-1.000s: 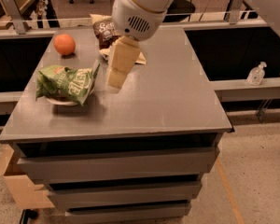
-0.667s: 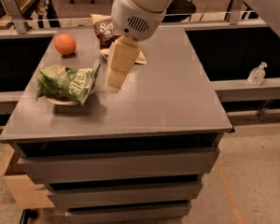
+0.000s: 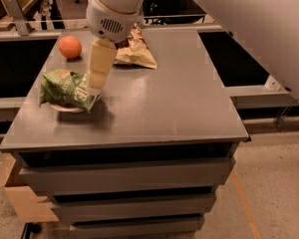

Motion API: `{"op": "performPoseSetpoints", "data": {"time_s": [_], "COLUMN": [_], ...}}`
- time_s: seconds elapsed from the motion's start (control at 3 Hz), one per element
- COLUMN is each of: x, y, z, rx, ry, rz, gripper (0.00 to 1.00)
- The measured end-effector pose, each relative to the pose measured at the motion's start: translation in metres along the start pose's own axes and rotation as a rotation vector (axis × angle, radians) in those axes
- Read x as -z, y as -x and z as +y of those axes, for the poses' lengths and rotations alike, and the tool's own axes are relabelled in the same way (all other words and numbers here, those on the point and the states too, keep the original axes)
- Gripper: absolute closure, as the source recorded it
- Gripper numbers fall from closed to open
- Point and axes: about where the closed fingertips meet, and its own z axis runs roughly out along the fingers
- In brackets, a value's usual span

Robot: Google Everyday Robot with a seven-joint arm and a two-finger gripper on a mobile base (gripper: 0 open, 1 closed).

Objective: Pick green jalapeno chip bag from paper bowl and place on counter

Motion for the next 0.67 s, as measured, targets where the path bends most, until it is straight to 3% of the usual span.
{"op": "performPoseSetpoints", "data": {"time_s": [0.67], "x": [-0.055], "y": [0.037], "z": [-0.011], "rx": [0.059], "ry": [0.083], "rz": [0.020], "gripper": [0.00]}}
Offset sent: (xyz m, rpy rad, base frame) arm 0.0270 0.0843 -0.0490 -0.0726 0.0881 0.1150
